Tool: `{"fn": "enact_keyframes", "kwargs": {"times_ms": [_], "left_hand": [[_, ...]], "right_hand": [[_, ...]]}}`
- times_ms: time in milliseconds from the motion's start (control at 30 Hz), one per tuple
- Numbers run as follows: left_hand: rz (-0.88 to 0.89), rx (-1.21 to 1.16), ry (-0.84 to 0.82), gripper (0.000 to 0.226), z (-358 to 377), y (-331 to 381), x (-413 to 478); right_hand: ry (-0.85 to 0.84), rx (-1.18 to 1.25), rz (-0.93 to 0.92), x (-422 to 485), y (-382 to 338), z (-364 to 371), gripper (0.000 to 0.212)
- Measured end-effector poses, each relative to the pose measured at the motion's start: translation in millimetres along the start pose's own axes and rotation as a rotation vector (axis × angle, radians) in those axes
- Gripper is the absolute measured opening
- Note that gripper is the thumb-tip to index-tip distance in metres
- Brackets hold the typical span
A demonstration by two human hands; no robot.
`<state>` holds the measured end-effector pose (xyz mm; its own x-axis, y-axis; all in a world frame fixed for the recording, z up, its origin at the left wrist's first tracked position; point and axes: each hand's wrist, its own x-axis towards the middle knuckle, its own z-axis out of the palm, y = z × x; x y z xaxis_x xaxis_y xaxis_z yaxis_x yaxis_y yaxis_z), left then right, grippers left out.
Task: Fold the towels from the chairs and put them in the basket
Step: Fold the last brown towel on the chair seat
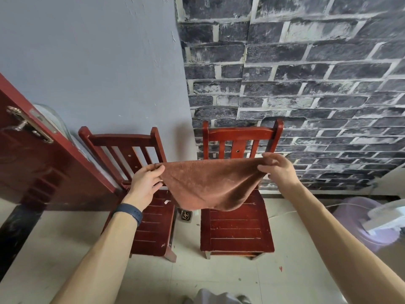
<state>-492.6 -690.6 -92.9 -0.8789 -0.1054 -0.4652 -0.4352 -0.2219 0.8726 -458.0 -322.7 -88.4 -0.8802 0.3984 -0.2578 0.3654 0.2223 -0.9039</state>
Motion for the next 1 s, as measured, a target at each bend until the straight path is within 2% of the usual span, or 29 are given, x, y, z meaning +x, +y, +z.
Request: {"fn": "enact_keyframes", "kwargs": {"times_ms": [100, 200, 333, 467, 567, 633, 767, 833, 900, 1000], "left_hand": [[0.061, -0.006, 0.032, 0.028, -3, 4, 0], [0.099, 0.064, 0.011, 0.027, 0, 5, -7], [0.203, 0.244, 0.063, 0.019, 5, 3, -14], [0.272, 0.468, 0.003, 0.030, 5, 1, -17], [0.314, 0.840, -0.050, 0.041, 3, -11, -16], [0.343, 1.084, -0.008, 0.040, 2, -26, -19], [0.381, 1.358, 0.119, 0.042, 5, -72, -34], [0.397, 1.477, 0.143, 0.039, 7, -97, -45], [0.393, 1.591, 0.123, 0.023, 7, -121, -56], [0.349, 1.707, 0.074, 0.014, 6, -150, -66]], "right_hand": [[-0.040, -0.455, -0.222, 0, 3, -3, 0.043], [-0.011, -0.590, -0.301, 4, 9, -4, 0.031], [0.045, -0.580, -0.222, 9, 13, -8, 0.020], [0.053, -0.403, -0.175, 8, 21, -9, 0.023], [0.072, -0.258, -0.136, -5, 34, -13, 0.024], [0.107, -0.159, -0.118, -21, 47, -17, 0.022], [0.132, -0.064, 0.000, -57, 94, -27, 0.028], [0.122, -0.115, 0.046, -74, 124, -34, 0.030], [0.086, -0.248, 0.043, -89, 152, -42, 0.033], [0.055, -0.445, -0.036, -101, 186, -58, 0.023]]}}
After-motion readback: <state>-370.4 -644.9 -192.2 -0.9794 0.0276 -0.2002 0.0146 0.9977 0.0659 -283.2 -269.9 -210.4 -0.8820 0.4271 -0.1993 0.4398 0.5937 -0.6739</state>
